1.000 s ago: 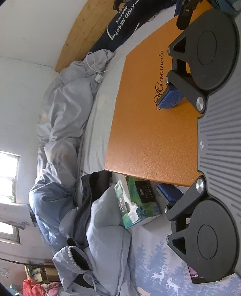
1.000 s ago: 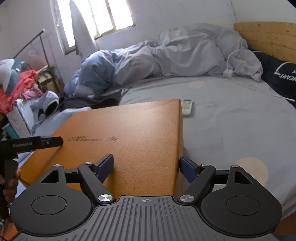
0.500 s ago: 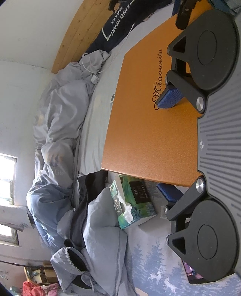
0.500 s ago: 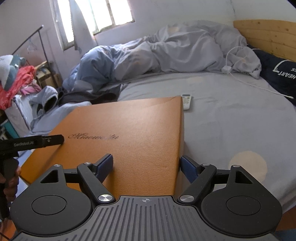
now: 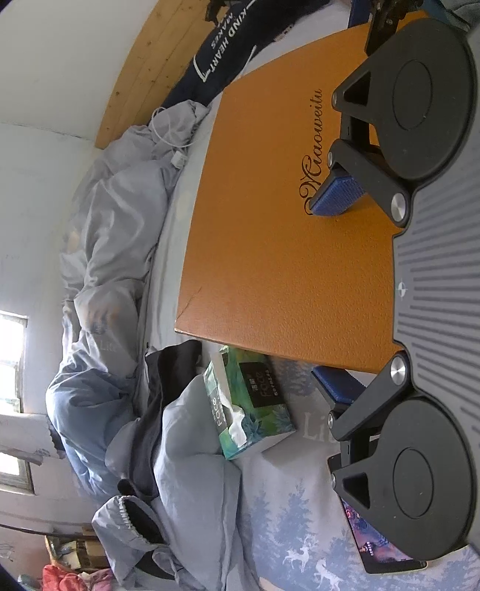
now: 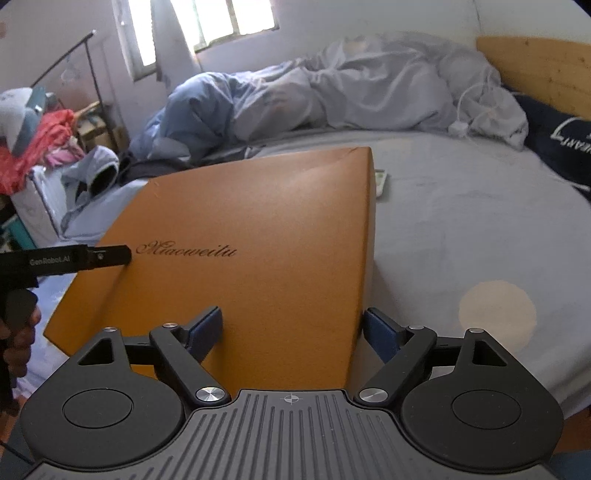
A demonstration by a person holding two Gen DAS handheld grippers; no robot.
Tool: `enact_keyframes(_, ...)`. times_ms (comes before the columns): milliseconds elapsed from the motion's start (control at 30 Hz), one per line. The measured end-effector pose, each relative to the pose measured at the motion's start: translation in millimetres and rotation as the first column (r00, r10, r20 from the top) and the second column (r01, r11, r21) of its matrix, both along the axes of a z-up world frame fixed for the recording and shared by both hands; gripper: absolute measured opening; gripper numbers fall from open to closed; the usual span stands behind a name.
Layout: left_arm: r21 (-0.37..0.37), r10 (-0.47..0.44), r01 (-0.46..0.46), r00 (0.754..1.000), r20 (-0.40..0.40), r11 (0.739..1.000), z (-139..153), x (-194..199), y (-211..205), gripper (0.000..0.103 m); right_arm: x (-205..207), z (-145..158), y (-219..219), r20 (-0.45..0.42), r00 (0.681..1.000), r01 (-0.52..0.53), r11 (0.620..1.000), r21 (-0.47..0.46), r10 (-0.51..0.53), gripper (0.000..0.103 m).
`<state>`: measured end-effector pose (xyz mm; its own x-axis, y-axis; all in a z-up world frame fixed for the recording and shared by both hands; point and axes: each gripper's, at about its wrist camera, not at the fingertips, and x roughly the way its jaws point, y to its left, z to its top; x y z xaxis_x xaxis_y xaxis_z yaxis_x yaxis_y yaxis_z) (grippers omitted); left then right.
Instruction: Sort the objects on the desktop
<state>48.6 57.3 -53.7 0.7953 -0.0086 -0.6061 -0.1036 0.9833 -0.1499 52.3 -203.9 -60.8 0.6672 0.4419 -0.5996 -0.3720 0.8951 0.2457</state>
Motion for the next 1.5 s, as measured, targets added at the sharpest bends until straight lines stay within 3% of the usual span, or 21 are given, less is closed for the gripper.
enact_keyframes(333, 0.022, 0.01, -0.01, 0.999, -0.038, 1.0, -4, 11, -3, 0.093, 13, -10, -3, -0.081, 0.997, 0.004, 1.0, 0.026, -0.002, 0.086)
enact_keyframes(633, -0.018, 0.021, -0.023, 0.998, -0.067, 1.0, -8, 18, 4, 0.094, 19, -8, 2, -0.106, 0.994, -0.015, 1.0, 0.006, 0.016, 0.089)
enact_keyframes(800, -0.012, 0.032, -0.033, 0.998, -0.05, 0.999, -4, 21, 2, 0.092, 19, 4, 10, -0.05, 0.998, -0.046, 0.997, -0.065, 0.043, 0.089)
enact_keyframes(933, 0.008, 0.062, -0.062, 0.997, -0.055, 0.998, 6, 28, 4, 0.077, 28, 17, 12, 0.012, 0.999, -0.05, 0.996, -0.077, 0.051, 0.088)
enact_keyframes(1167, 0.042, 0.009, -0.008, 1.0, -0.008, 0.999, 27, 49, -1, 0.076, 61, 47, 18, 0.119, 0.988, -0.088, 0.991, -0.098, 0.099, 0.087)
enact_keyframes(1367, 0.1, -0.044, 0.048, 0.998, -0.044, 0.994, 21, 76, -14, 0.072, 87, 41, 40, 0.096, 0.979, -0.161, 0.969, -0.186, 0.181, 0.072)
enact_keyframes(1500, 0.138, -0.051, 0.059, 0.997, -0.057, 0.989, 15, 80, -18, 0.071, 90, 31, 46, 0.056, 0.979, -0.179, 0.961, -0.21, 0.195, 0.069)
